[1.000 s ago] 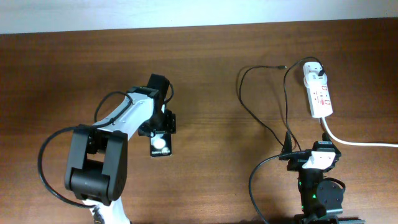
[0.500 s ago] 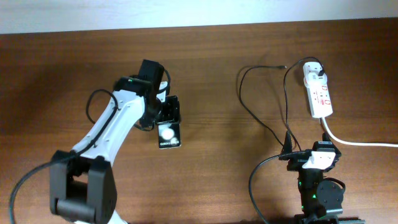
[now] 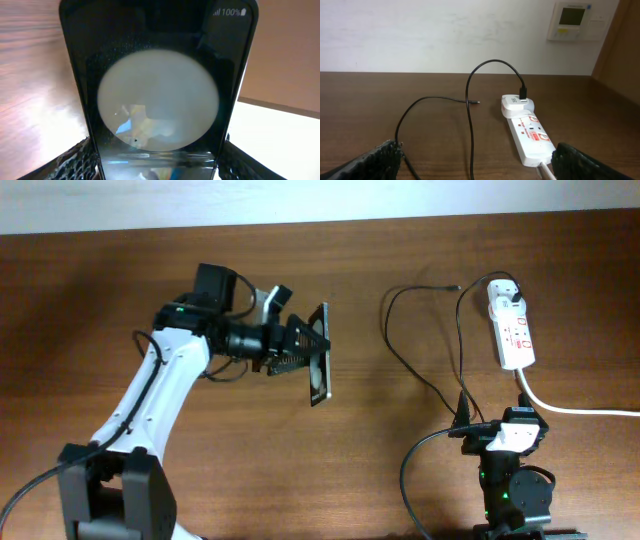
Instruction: Plug charger to phone and switch on socket
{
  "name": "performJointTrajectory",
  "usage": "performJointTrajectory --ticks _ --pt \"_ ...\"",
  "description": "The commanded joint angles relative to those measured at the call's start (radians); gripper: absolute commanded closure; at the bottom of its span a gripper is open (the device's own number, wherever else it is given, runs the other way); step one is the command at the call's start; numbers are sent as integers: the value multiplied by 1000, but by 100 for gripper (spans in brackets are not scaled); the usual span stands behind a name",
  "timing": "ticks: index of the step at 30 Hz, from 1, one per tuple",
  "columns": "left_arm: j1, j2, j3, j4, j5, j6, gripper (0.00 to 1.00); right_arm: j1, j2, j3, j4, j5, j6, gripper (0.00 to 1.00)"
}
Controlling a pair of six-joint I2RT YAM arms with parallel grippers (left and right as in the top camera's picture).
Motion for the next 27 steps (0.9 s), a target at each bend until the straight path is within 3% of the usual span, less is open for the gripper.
performJointTrajectory --ticks 1,7,8,19,21,23,27 --pt "48 -32 24 60 217 -175 29 -7 -7 -5 -8 -5 -3 1" --pt "94 -32 24 111 240 -565 30 -7 -7 -5 -8 -5 -3 1" --pt "95 -32 24 115 240 -615 35 -7 -7 -5 -8 -5 -3 1" --pt "95 -32 24 137 240 -641 33 -7 -7 -5 -10 -34 5 1" --pt "95 -32 24 137 240 -641 33 -7 -5 -5 -19 -187 167 1" --pt "95 -32 24 137 240 -641 32 -7 -5 -5 -6 -296 417 1" --pt "95 -32 24 137 232 -641 33 -7 -5 -5 19 -532 692 1"
